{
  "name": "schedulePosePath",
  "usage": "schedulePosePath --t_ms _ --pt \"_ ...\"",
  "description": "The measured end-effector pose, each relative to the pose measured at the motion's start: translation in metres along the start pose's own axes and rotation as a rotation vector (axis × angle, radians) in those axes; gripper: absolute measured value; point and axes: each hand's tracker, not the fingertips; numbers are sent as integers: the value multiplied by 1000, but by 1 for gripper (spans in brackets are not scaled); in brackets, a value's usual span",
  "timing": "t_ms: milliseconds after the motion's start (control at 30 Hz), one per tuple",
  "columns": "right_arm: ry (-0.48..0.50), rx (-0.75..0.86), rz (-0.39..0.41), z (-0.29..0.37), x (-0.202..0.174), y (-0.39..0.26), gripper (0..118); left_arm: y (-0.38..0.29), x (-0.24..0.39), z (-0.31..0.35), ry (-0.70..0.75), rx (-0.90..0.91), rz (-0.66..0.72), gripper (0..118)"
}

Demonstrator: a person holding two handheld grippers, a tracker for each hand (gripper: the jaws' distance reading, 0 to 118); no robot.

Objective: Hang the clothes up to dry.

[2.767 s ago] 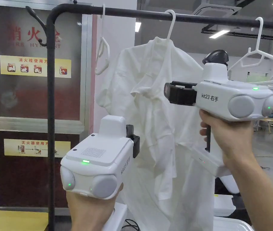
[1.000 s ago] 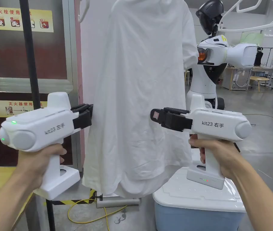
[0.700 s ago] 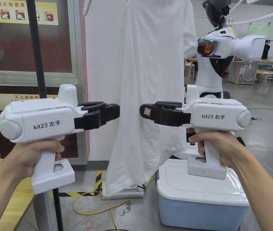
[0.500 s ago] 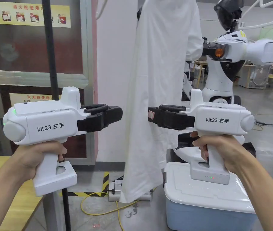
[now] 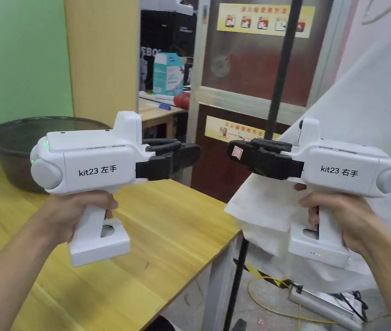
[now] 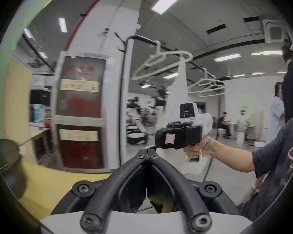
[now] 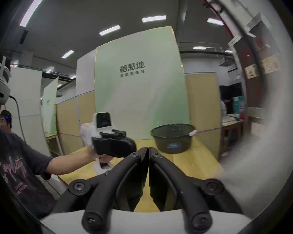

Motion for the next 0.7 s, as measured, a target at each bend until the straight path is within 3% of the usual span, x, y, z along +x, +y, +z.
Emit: schedulePosePath --t_ms 267,400,533,600,700 --pt "294 -86 22 -187 -1 -18 6 -7 1 165 398 -12 -4 0" --pt "466 -113 3 -271 -29 -28 6 -12 20 241 592 46 23 0" --pt "625 -151 12 -344 -71 -35 6 -20 56 298 768 -7 3 0" --pt "667 -171 74 -371 -102 -40 6 -21 75 323 826 -34 -17 0" --pt "766 -199 67 -418 -125 -52 6 -20 99 354 944 10 10 0"
